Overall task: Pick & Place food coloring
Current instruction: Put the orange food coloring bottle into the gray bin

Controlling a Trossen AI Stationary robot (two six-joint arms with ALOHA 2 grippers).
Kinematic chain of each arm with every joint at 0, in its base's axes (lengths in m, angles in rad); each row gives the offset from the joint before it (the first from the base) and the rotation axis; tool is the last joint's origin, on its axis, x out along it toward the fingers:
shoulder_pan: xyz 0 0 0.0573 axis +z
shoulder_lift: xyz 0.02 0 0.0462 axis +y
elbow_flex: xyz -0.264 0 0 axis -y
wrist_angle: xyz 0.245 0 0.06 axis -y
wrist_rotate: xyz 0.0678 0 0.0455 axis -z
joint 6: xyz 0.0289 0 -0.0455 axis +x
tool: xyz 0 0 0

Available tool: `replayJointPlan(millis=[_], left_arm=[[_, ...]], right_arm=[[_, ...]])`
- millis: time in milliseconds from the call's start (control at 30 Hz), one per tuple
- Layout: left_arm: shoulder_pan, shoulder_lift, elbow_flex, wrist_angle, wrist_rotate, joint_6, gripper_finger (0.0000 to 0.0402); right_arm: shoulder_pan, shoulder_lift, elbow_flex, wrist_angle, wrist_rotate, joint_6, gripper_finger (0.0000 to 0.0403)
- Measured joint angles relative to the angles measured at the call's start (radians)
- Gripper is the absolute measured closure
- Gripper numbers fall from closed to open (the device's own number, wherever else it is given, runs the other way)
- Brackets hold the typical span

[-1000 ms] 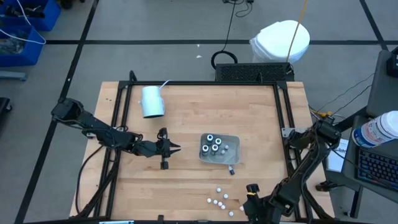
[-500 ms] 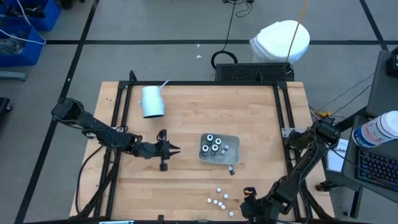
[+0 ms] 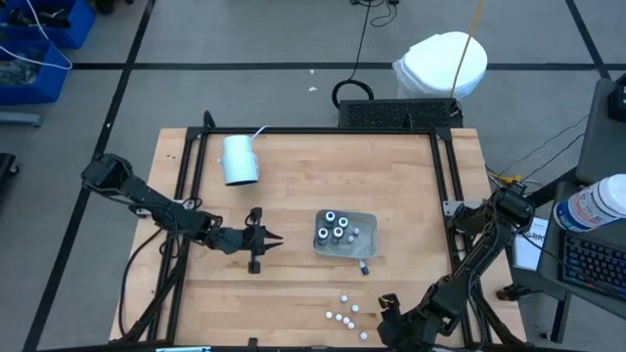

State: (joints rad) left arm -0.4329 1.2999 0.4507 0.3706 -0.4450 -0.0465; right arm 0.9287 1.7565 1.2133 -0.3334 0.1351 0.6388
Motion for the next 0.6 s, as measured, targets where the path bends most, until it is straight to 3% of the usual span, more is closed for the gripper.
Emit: replayJointPlan(millis=[233, 600], left_arm=[[0.000, 0.000, 0.000, 0.000, 0.000, -0.001, 0.0339], [0.000, 0.000, 0.000, -0.001, 0.000, -0.003, 0.0339]], right_arm=[[0.000, 0.000, 0.000, -0.094, 0.155, -0.026, 0.0198], [0.023, 0.022, 0.000, -0.071, 0.182, -0.010, 0.0198]])
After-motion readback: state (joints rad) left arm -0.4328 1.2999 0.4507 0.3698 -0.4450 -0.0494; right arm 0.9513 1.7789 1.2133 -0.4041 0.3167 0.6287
